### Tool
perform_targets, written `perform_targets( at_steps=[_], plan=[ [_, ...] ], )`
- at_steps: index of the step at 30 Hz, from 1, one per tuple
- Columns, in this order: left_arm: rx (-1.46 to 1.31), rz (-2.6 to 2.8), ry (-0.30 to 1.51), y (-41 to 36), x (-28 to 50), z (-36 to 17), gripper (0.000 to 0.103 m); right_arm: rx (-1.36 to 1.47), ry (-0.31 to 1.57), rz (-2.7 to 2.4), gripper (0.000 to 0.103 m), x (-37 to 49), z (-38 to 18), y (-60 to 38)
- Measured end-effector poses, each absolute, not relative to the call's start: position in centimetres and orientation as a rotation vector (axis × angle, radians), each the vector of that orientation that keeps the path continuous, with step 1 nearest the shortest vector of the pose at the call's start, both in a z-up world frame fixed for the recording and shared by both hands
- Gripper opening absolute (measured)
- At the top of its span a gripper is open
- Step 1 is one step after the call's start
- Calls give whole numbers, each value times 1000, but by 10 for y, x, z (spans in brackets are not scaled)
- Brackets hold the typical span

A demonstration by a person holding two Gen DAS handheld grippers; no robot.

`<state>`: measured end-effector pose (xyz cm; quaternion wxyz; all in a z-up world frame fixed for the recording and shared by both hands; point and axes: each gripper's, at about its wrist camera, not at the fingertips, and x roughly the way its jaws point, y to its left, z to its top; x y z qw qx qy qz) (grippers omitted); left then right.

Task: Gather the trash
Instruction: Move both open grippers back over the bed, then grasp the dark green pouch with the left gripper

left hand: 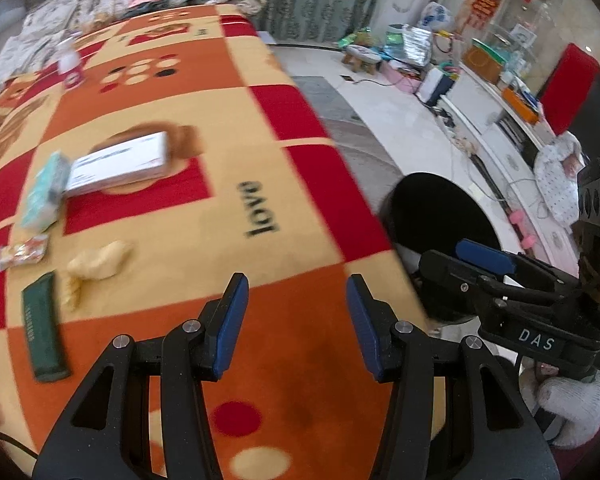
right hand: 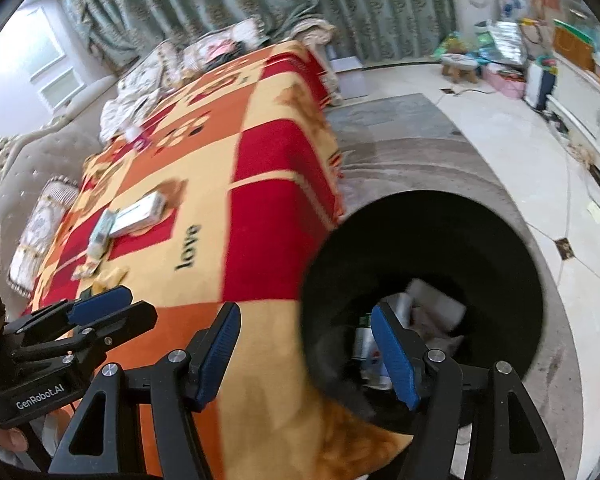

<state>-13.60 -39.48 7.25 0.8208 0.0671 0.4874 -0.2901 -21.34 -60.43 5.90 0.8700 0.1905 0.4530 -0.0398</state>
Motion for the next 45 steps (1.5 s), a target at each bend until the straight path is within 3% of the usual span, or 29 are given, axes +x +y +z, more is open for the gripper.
perform_targets(
  at_steps=[22,33,38,41,43,45],
  plan=[
    [54,-194,1048,-214,-88,40,49,214,1020,186,65,-141,45,-456],
    [-19,-200,1095,-211,-75,23,59,165,1015,223,71,-103,54,-432],
    [86,-208,1046,-226,-80,21,61,156,1023,236,71,-89,54,-426],
    [20,-223,1043,-213,-77,22,53,159,1022,255,71,-82,55,-421],
    [23,-231,1048,-207,-74,24,38,161,1015,283,71,-79,58,-415],
    [13,-243,1056,-198,-72,25,38,159,1007,321,71,-75,62,-406]
  ],
)
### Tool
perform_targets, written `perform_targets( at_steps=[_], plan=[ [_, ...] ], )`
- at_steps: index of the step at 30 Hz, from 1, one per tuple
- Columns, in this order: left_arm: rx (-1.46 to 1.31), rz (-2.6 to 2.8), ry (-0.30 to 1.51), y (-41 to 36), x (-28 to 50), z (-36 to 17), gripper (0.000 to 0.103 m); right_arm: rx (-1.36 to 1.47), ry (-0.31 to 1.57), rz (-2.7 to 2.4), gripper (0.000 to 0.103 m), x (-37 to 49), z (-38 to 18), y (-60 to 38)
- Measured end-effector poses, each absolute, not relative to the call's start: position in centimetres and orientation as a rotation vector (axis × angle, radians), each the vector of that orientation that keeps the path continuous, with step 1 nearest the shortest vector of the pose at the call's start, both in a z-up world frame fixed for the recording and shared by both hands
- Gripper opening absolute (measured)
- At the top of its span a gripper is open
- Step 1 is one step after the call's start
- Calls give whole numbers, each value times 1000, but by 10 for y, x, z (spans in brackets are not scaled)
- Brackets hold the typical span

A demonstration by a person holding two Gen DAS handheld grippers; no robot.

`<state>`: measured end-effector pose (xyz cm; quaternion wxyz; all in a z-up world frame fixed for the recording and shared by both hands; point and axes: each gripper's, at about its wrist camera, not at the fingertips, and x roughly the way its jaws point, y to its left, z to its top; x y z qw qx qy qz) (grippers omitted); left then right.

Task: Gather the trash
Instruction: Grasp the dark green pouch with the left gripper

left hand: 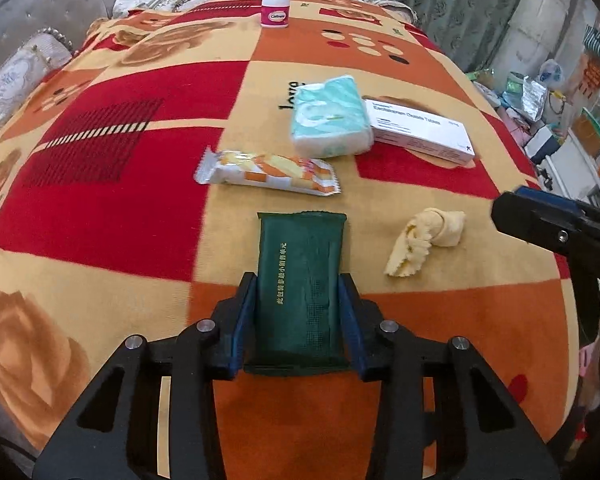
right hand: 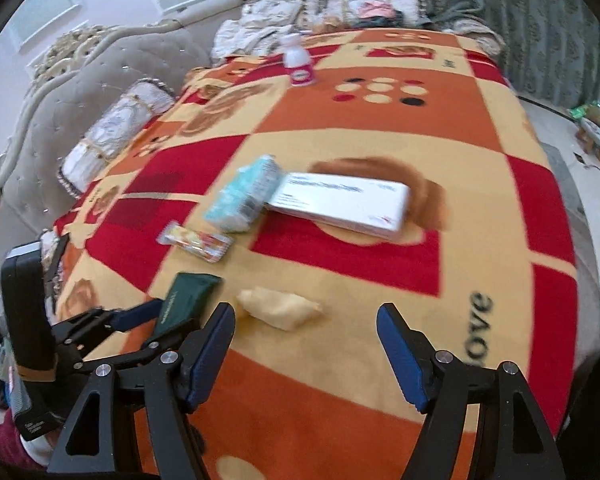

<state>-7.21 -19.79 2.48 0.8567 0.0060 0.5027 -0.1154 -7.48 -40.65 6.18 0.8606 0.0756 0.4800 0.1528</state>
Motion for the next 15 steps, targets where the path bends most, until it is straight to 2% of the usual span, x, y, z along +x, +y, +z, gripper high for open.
perform_targets(
  at_steps=[5,10,15],
  plan=[
    [-9,-180,1044,-167,-62,27,38,135,1010,442,71,-57,66,-372],
    [-50,-111,1041,-137,-44,27,38,140,1042,528,66,-34,55,-339],
    [-89,-87,1040,-116,-32,26,38,21,1067,574,64,-14,40,-302]
  ],
)
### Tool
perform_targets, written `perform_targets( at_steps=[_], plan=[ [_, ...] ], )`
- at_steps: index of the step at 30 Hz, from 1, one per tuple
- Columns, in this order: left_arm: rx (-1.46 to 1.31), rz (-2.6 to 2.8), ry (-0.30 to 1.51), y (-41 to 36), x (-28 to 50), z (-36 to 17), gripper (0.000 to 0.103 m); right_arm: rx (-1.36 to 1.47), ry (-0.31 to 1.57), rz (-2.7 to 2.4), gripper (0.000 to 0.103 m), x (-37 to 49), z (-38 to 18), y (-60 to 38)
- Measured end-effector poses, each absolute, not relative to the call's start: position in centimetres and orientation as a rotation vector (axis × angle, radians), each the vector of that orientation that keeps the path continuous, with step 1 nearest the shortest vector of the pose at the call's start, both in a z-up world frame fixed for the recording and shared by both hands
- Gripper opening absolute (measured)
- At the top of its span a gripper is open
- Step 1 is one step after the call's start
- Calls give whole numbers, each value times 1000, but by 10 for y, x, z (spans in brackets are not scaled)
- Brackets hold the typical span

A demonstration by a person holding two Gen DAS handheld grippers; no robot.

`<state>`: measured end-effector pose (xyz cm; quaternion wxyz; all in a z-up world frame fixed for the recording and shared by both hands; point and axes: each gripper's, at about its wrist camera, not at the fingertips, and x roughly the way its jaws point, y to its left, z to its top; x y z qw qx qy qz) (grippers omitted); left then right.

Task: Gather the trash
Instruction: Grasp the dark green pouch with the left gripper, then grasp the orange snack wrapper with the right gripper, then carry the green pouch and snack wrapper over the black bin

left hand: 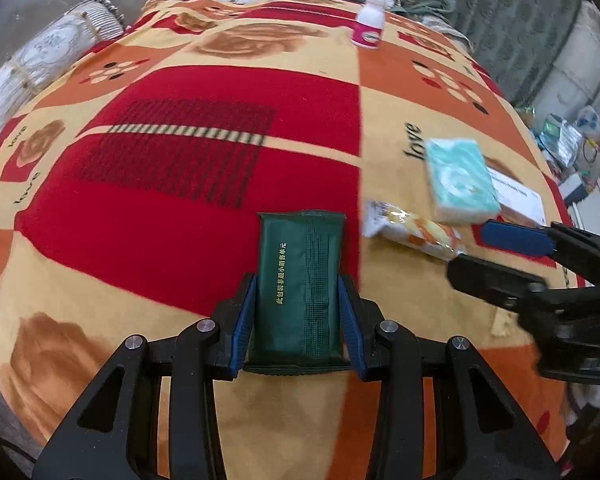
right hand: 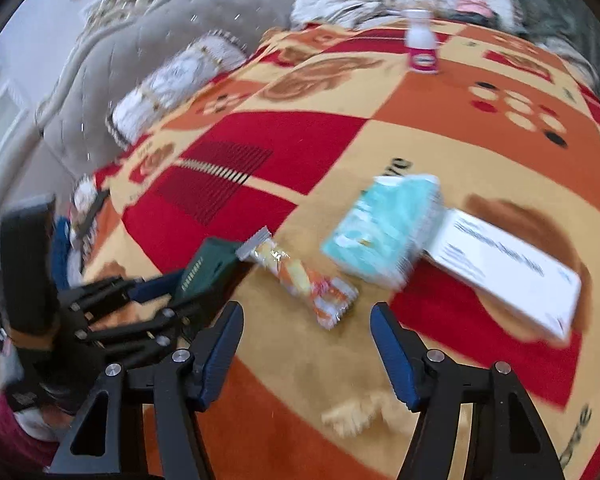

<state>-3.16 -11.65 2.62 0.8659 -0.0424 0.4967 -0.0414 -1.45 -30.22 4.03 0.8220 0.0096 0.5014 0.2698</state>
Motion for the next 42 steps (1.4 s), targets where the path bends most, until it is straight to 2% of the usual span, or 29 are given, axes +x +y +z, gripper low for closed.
perform_targets(
  at_steps=[8,9,10,11,12,14,22,27,29,42],
  plan=[
    [-123,-78,1048,-93,-39,25,38,-197,1052,598,63,12,20,-267],
    [-127,-79,1048,-93,-41,25,38,-213,1063,600,53,13,17,-264],
    [-130,-79,1048,-93,-42,25,38,-227,1068,597,51,12,16,-261],
    [-130,-78,1047,-93,-42,25,38,-249,1061,585,44,9,17,-261],
    [-130,-76,1046,-94,-42,25,38,-248,1068,591,34,7,18,-260],
    [-131,-73,1044,-94,-41,24,38,-216,1084,613,24,0,22,-262],
    [-140,-63,1032,-96,-37,23,43,-162,1070,580,25,-4,23,-258],
    [-127,-75,1019,-98,-38,24,37,-170,1041,550,24,-2,18,-247],
    [-147,-100,1012,-99,-42,27,37,-156,1048,553,17,-5,21,-249],
    [-123,-212,957,-147,-67,61,37,-41,951,507,16,-60,68,-304]
  ],
)
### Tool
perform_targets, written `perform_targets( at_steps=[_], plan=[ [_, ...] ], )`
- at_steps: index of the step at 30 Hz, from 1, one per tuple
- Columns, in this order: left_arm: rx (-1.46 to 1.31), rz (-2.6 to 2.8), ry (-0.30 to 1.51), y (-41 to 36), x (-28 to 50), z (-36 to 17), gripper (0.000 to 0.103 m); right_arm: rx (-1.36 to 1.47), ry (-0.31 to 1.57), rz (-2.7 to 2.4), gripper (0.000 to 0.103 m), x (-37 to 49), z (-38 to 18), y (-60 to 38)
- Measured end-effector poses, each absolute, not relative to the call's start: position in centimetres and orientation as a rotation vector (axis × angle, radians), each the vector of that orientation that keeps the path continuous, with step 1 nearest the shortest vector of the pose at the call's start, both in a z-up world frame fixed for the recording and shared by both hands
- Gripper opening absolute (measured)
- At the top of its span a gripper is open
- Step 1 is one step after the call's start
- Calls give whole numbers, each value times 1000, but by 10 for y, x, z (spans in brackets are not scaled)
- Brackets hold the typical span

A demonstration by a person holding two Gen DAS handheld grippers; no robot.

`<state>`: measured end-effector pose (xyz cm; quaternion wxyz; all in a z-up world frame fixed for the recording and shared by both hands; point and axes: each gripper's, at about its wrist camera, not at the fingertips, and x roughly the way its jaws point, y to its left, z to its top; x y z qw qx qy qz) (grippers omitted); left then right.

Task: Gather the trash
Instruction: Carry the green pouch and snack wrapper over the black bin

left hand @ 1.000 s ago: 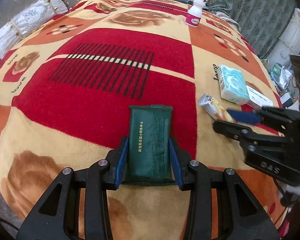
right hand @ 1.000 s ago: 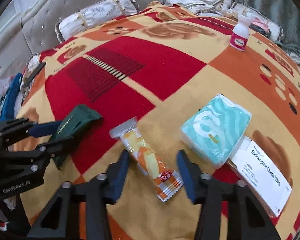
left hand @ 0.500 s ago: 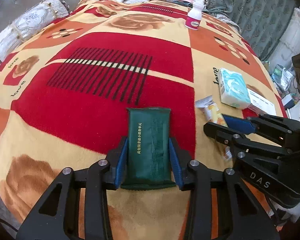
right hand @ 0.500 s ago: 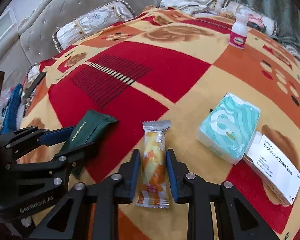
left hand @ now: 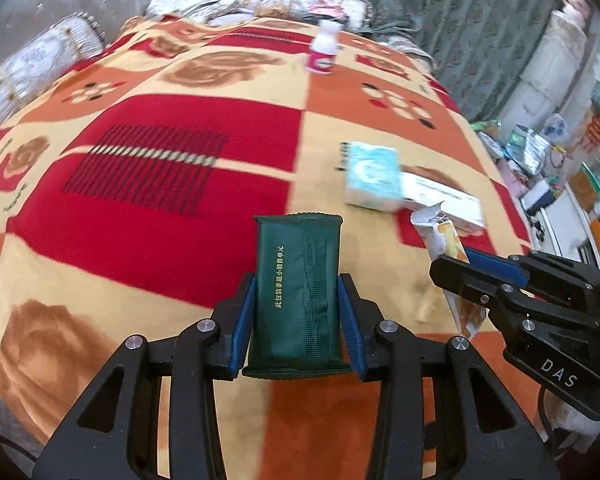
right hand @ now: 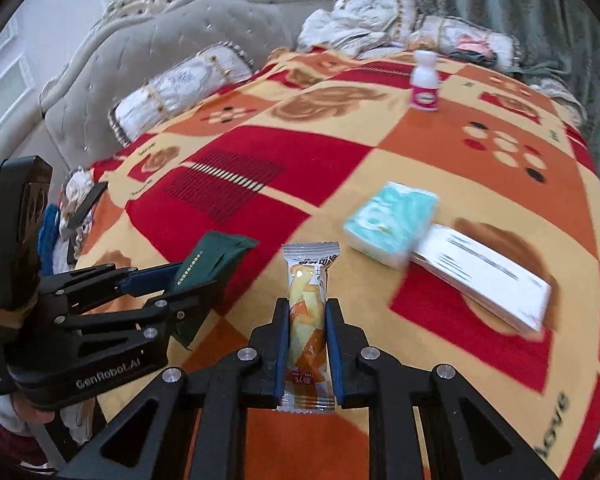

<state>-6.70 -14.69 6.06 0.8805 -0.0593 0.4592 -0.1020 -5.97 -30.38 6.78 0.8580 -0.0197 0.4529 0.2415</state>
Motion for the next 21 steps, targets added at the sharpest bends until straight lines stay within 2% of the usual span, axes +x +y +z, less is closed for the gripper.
perform_targets(
  at_steps=[21],
  plan=[
    [23,-402,908,-283,-91,88,37,110,909,271,16,-121,81,-435]
  ],
)
